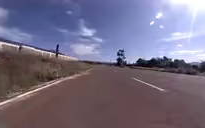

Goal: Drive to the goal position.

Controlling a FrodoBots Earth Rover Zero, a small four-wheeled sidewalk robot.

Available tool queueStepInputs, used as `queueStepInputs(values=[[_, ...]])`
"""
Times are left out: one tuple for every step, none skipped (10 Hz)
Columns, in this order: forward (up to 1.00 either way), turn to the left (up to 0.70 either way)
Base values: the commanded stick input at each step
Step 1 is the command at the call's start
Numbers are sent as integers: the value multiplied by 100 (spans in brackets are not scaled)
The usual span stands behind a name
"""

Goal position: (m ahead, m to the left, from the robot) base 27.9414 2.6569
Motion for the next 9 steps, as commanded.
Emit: queueStepInputs(values=[[100,0],[100,0],[100,0],[100,0],[100,0],[100,0],[100,0],[100,0],[100,0]])
